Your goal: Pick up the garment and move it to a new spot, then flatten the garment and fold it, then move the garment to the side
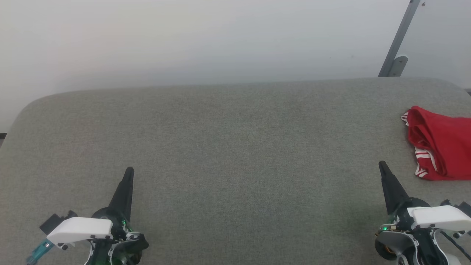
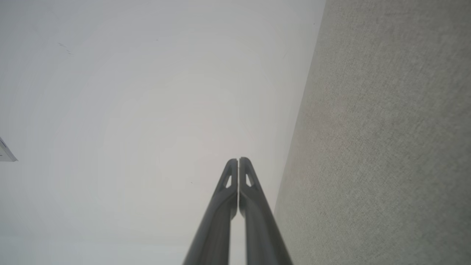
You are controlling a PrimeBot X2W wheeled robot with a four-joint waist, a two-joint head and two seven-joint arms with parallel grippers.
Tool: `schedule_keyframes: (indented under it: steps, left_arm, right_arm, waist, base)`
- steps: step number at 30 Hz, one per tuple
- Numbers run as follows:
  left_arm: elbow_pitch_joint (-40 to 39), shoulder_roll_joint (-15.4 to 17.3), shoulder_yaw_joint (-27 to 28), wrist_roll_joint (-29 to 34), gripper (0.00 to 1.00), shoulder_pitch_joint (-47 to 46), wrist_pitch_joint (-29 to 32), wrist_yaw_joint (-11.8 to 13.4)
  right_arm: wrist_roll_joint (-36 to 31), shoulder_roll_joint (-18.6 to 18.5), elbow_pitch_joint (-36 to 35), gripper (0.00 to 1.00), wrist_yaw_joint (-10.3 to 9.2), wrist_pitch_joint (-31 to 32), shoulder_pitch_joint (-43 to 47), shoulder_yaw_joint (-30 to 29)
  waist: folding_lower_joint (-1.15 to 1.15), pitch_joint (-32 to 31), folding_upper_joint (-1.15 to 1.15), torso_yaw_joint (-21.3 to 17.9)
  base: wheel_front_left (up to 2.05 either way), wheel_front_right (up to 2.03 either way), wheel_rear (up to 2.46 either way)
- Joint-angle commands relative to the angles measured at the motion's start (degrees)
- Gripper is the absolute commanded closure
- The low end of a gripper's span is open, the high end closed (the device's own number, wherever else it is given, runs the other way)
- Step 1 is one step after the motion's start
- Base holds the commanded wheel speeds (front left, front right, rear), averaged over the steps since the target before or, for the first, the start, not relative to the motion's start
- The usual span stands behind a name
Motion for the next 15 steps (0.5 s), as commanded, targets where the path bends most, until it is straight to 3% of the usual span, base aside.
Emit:
schedule_keyframes:
  steps: [1,15]
  left_arm:
    - [-0.2,-0.2,0.2,-0.2,1.0,-0.6,0.2,0.0]
    - [-0.2,-0.2,0.1,-0.2,1.0,-0.6,0.2,0.0]
  right_arm:
    - [0.2,0.2,-0.2,1.0,0.02,0.1,-0.3,0.0]
    - [0.2,0.2,-0.2,1.0,0.02,0.1,-0.3,0.0]
  waist:
    - [0.0,0.0,0.0,0.0]
    - [0.0,0.0,0.0,0.0]
  base:
    - [0.0,0.0,0.0]
    - [0.0,0.0,0.0]
